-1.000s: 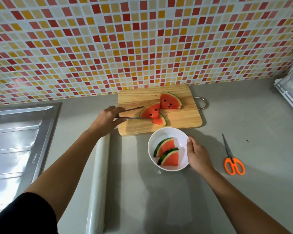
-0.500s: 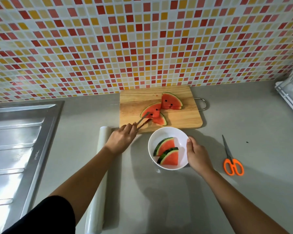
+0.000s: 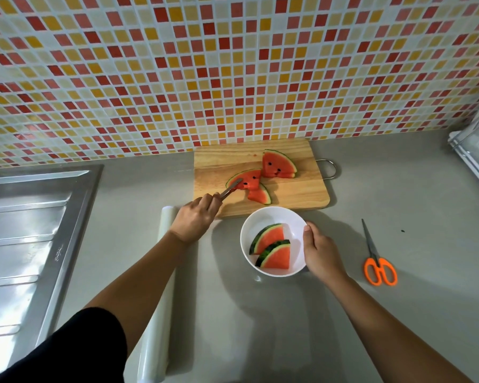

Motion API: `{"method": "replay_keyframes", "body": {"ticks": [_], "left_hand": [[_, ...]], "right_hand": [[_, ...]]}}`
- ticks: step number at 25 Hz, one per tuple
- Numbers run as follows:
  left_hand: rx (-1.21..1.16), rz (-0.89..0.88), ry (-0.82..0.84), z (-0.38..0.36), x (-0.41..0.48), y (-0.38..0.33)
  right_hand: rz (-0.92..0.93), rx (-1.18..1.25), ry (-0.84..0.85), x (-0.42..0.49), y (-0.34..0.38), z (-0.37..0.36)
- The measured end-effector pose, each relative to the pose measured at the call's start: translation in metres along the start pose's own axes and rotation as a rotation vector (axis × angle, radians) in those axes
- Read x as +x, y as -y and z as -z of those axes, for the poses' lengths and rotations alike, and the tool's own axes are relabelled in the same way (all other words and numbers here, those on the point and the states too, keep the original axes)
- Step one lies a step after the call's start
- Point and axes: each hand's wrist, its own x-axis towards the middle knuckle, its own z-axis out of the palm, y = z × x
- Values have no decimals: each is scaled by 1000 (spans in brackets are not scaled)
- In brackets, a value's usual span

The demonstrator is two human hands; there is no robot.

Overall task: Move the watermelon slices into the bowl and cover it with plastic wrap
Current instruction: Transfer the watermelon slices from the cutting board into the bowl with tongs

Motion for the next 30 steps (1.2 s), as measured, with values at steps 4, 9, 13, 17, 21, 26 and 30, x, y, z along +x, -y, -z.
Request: {"method": "replay_keyframes", "body": {"ticks": [4,9,13,17,21,26,30], "left_hand": [[-2,-36,-96,14,-3,6],[-143,-91,-189,55,-16,8],[-180,-209,-217,86,-38,-22],[-226,-287,-160,84,-48,-41],[-196,-309,-107,75,-36,-42],[-229,-235,-14,85,-21,-42],[-191,-168,143,113,-8,-42]], "right_hand": [[-2,15,0,-1,0,0],[-62,69,23,1,1,1],[-72,106,37,0,3,1],[-92,109,22,1,2,1],[-72,101,27,1,1,1],[-53,72,30,3,0,0],[-41,51,30,3,1,0]]}}
